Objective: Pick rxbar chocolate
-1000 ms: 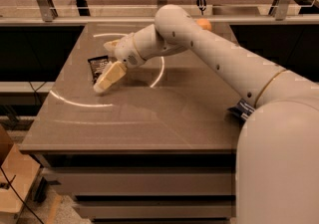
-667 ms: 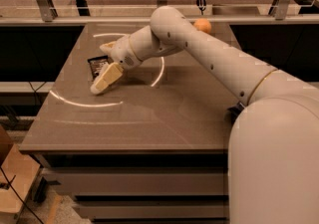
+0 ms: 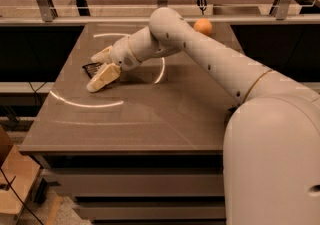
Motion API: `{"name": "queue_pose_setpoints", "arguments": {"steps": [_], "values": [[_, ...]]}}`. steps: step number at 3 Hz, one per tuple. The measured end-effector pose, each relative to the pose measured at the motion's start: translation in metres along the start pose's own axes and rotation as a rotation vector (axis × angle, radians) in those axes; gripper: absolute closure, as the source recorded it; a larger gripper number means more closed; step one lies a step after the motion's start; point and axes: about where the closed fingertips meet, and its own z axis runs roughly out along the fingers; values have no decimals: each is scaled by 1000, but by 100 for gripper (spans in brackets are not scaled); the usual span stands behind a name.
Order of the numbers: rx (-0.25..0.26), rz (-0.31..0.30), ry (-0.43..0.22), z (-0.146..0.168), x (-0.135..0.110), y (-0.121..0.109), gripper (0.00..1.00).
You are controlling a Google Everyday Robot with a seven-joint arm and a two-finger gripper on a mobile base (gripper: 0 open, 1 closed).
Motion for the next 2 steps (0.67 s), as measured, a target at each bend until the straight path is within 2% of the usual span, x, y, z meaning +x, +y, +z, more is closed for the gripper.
{"name": "queue_pose_setpoints", "arguments": {"steps": [2], "values": [[53, 3, -4, -21, -2, 2, 88]]}}
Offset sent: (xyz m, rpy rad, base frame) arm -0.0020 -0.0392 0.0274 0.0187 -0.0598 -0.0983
